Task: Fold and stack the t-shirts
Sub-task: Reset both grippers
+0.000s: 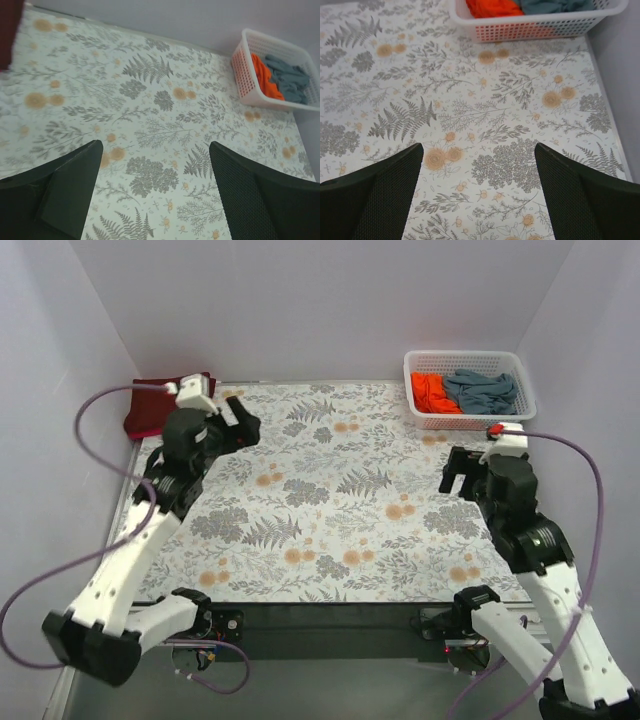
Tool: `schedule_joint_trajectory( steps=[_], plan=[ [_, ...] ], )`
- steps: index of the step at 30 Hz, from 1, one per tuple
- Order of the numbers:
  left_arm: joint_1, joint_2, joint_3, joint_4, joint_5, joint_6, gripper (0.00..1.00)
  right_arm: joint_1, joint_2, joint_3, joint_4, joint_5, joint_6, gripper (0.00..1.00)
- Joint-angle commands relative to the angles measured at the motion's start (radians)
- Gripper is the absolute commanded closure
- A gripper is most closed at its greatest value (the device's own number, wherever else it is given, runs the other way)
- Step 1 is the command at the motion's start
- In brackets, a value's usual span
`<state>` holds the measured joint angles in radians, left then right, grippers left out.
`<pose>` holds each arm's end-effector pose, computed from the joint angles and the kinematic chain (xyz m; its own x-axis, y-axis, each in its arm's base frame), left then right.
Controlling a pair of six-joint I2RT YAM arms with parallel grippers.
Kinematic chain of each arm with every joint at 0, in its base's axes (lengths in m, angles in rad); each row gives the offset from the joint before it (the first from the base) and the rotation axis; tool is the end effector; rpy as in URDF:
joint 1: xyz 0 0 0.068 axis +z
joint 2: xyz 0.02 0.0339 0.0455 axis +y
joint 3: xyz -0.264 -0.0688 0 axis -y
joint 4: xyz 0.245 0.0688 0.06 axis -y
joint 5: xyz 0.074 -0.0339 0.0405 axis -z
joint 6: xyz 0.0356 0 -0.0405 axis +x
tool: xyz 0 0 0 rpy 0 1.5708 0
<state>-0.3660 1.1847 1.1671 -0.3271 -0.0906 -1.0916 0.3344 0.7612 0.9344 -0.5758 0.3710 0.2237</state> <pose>0.2529 -0.0935 0.3768 -0.3912 -0.7965 -0.4611 -0.1523 0.5501 -0.8211 0.1539 0.0398 0.3549 -0.3588 0.0942 -0.9286 0.0911 0.9937 0.0656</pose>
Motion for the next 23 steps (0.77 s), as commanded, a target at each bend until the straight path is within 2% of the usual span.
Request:
schedule_joint_trajectory(
  steps=[1,3,5,8,11,15,23],
  plan=[
    [0.010,-0.282,-0.090,-0.147,-0.168,-0.015,0.12,0.000,-0.166,0.034,-0.027,0.074,-0.075,0.02],
    [0.010,-0.455,-0.106,-0.228,-0.263,0.007,0.12,0.003,-0.274,0.026,-0.019,0.085,-0.112,0.02],
    [0.010,-0.558,-0.112,-0.297,-0.323,0.018,0.12,0.002,-0.338,0.009,-0.010,0.112,-0.148,0.02],
    [0.010,-0.758,-0.110,-0.331,-0.406,0.036,0.12,0.002,-0.442,-0.023,0.013,0.137,-0.167,0.02],
    [0.010,-0.867,-0.133,-0.314,-0.465,0.038,0.12,0.003,-0.510,-0.046,0.031,0.131,-0.170,0.02],
    [0.012,-0.924,-0.167,-0.279,-0.469,0.033,0.11,0.003,-0.562,-0.068,0.050,0.112,-0.170,0.02],
    [0.010,-0.886,-0.178,-0.280,-0.439,0.009,0.11,0.002,-0.562,-0.074,0.060,0.072,-0.182,0.02]
  ],
)
